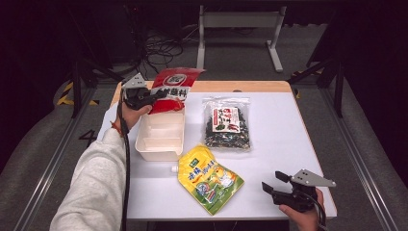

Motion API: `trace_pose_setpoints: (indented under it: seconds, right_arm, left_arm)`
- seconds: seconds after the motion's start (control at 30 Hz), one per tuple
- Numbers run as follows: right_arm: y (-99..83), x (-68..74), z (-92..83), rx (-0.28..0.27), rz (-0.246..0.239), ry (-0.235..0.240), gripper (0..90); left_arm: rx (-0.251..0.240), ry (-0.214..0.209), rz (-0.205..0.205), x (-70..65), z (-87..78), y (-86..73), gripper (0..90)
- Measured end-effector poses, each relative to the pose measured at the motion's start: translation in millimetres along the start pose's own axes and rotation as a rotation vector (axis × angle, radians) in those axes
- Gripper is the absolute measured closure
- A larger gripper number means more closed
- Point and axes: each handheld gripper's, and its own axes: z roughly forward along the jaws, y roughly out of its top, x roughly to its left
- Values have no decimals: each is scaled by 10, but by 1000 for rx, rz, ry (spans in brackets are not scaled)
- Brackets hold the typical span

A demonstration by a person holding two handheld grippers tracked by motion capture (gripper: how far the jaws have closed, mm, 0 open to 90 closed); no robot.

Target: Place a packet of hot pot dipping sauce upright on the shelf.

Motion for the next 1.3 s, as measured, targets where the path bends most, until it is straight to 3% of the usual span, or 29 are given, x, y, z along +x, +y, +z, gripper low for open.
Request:
trace_pose_setpoints:
  seconds: [0.2, 0.3, 0.47, 0.6, 0.67, 0.8, 0.9, 0.97, 1.3]
  right_arm:
    - [-9, 5, 30, 13, 5, 1, 320]
    - [-5, 11, 49, 17, 1, 6, 318]
    - [4, 19, 66, 23, -8, 22, 316]
    - [16, 28, 79, 21, -17, 31, 315]
    - [25, 32, 83, 24, -22, 37, 314]
    - [35, 29, 93, 23, -27, 48, 312]
    - [34, 27, 117, 33, -27, 57, 311]
    - [37, 34, 135, 42, -32, 59, 311]
    - [36, 46, 180, 63, -37, 74, 309]
  left_arm:
    - [0, 16, -13, 42, 68, -56, 870]
    - [44, 40, -3, 48, 92, -77, 863]
    - [13, 42, -68, 79, 52, -189, 830]
    - [35, 67, -68, 64, 20, -215, 736]
    - [32, 70, -83, 66, -28, -232, 742]
    - [78, 88, -62, 48, -92, -268, 799]
    - [124, 105, -37, 45, -95, -296, 891]
    - [135, 102, -47, 52, -91, -314, 896]
    - [220, 127, 18, 55, -33, -309, 899]
